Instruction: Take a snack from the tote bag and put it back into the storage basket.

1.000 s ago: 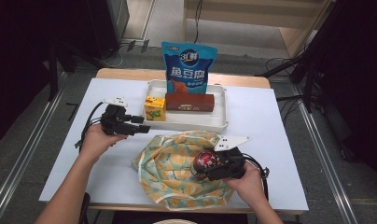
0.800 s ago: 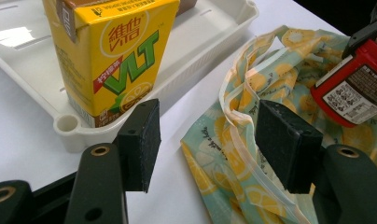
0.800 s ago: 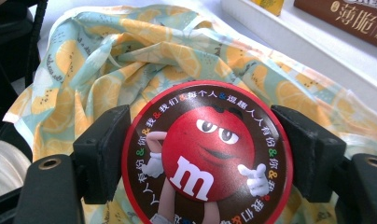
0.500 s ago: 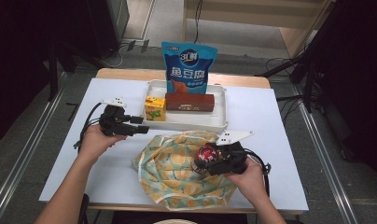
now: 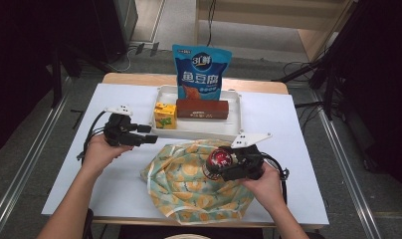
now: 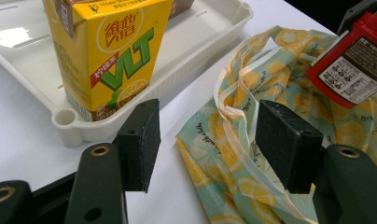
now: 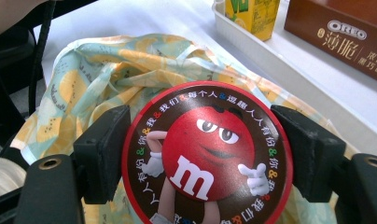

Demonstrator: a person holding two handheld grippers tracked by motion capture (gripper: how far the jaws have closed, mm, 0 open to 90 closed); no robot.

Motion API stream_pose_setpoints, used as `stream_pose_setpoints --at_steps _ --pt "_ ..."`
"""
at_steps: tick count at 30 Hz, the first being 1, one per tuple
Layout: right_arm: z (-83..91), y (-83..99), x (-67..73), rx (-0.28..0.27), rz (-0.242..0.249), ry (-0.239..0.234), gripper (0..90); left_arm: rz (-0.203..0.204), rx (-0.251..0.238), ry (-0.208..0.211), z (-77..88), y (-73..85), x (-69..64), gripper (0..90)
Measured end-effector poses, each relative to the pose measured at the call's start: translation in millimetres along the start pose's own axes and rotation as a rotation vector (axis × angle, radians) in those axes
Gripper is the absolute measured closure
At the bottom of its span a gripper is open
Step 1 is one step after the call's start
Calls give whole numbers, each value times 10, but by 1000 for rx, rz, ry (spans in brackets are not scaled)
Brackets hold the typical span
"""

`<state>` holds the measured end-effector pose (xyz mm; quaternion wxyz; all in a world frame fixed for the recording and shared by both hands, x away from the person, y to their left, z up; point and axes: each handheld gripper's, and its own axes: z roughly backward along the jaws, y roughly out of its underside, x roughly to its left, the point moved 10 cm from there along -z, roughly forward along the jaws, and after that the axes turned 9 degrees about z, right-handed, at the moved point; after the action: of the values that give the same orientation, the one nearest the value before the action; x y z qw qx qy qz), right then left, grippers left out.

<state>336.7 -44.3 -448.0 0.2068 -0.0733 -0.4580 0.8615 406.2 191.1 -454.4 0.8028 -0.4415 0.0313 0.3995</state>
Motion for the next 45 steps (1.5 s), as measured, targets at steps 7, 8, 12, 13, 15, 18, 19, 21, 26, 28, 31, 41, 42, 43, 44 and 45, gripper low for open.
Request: stream_pose_setpoints --at_steps 7,8,12,13,15,18,19,21,26,28,31,41,42,43,44,45 --pt "-3 -71 -38 1 6 4 250 0 -4 1 15 12 -2 406" --pt "-1 -79 -44 3 4 3 250 0 -5 0 18 13 -1 405" --pt "-9 -113 -77 4 3 3 250 1 -7 0 27 19 1 405" --pt "-7 -116 -83 7 -3 4 250 3 -8 -1 28 20 1 405" --pt "-6 -129 -105 6 -5 5 250 3 -8 -1 30 22 3 405" --pt "1 -160 -126 4 -7 6 251 2 -8 -3 32 24 1 405" --pt "3 -172 -132 3 -5 7 251 1 -10 -1 33 22 -1 405" --pt "8 -190 -139 5 -9 8 251 0 -13 1 38 18 -2 405" --pt "1 -257 -165 4 -15 12 251 -1 -11 0 41 20 -1 405" --pt "-2 -294 -173 3 -13 15 251 0 -13 0 42 19 -3 405" --pt "-6 -353 -198 -4 -7 17 251 1 -14 1 45 19 0 405" --pt "0 -468 -269 -12 -5 24 251 1 -16 0 51 17 -1 405" --pt "4 -481 -274 -14 -6 22 251 2 -16 0 51 17 -2 405" --pt "6 -491 -281 -16 -6 23 251 1 -17 0 52 16 -2 405" --pt "10 -507 -291 -18 -9 24 251 2 -17 0 52 15 -3 405" --pt "12 -521 -301 -21 -9 27 252 1 -18 1 52 15 -3 405"
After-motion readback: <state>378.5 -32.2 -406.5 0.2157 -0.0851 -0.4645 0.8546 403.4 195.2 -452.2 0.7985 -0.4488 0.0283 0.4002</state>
